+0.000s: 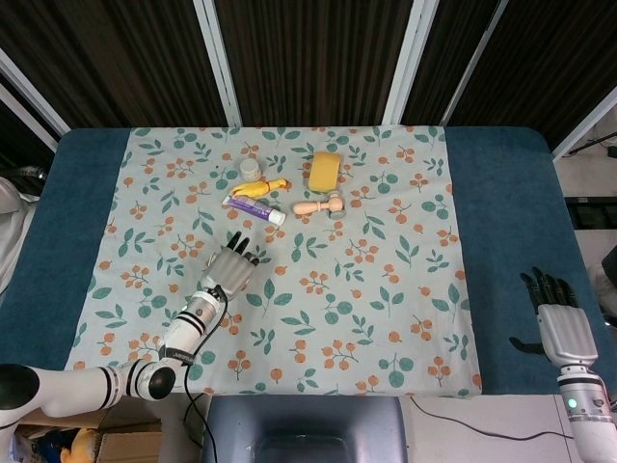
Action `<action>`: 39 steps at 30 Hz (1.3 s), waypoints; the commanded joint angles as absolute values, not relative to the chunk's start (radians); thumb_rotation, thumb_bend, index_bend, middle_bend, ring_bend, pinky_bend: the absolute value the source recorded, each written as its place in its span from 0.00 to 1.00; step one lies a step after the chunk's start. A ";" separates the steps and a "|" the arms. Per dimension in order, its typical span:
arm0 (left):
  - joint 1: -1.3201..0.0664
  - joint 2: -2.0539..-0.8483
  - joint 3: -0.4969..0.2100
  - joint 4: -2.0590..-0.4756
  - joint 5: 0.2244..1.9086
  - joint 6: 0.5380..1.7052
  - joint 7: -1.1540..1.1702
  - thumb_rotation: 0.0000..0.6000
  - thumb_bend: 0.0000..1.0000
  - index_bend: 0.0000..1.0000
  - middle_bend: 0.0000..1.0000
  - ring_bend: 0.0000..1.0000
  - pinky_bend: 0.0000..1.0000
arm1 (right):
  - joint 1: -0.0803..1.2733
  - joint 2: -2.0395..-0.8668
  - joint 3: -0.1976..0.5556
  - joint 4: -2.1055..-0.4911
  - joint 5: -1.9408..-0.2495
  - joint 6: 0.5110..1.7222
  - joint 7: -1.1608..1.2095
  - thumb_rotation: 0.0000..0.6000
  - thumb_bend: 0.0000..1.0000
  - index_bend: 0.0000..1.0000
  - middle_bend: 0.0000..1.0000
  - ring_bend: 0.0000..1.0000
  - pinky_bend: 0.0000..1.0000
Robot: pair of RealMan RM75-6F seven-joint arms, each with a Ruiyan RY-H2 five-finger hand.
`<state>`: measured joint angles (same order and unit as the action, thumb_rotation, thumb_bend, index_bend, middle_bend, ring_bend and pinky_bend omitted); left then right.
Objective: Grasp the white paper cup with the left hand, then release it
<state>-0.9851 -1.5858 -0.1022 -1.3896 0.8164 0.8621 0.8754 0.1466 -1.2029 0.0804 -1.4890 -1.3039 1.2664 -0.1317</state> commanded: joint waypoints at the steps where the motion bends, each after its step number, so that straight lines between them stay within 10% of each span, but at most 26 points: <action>1: -0.910 -1.572 -0.168 -1.419 1.033 0.936 0.526 1.00 0.45 0.45 0.39 0.11 0.00 | 0.146 -1.203 0.079 -1.488 -1.308 1.269 -0.129 1.00 0.22 0.00 0.00 0.00 0.00; 15: -0.696 -1.790 -0.218 -1.081 1.302 1.149 -0.582 1.00 0.43 0.47 0.40 0.11 0.00 | 0.140 -1.218 0.072 -1.482 -1.384 1.336 -0.103 1.00 0.22 0.00 0.00 0.00 0.00; 33: -0.657 -1.993 -0.238 -0.709 1.317 1.162 -0.814 1.00 0.43 0.38 0.30 0.07 0.03 | 0.134 -1.218 0.068 -1.483 -1.395 1.351 -0.103 1.00 0.22 0.00 0.00 0.00 0.00; 39: -0.658 -1.993 -0.227 -0.692 1.343 1.155 -0.844 1.00 0.40 0.16 0.10 0.00 0.01 | 0.134 -1.213 0.070 -1.489 -1.387 1.347 -0.107 1.00 0.22 0.00 0.00 0.00 0.00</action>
<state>-0.6580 -1.9937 -0.2272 -0.6930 1.3415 1.1567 -0.8423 0.1335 -1.2134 0.0695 -1.4890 -1.3871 1.3473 -0.1070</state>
